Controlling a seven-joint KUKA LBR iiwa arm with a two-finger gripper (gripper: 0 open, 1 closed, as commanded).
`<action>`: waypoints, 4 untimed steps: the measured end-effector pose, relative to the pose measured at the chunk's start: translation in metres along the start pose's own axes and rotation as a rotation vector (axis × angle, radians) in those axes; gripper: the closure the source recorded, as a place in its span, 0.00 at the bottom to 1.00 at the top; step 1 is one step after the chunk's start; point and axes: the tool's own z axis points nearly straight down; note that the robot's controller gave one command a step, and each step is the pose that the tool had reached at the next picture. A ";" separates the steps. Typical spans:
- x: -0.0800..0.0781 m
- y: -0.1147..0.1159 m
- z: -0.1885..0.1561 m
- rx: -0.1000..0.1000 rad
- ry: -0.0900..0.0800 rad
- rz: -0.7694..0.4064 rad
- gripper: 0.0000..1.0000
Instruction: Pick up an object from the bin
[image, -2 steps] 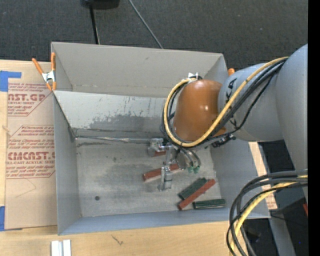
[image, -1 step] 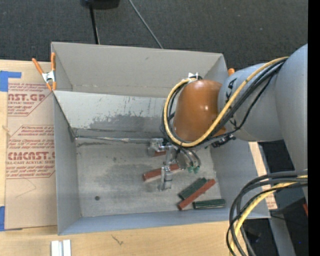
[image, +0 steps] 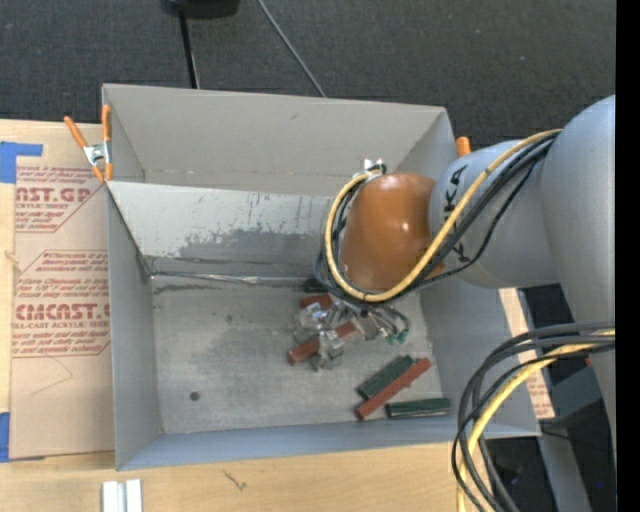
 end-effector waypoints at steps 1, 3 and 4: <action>0.000 0.000 0.000 0.000 0.000 0.000 1.00; 0.005 -0.011 -0.047 0.004 -0.007 -0.062 1.00; 0.019 -0.037 -0.207 0.005 -0.008 -0.055 1.00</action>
Offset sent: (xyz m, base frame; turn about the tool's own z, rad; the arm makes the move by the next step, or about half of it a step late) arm 0.0012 -0.0267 0.1723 0.0040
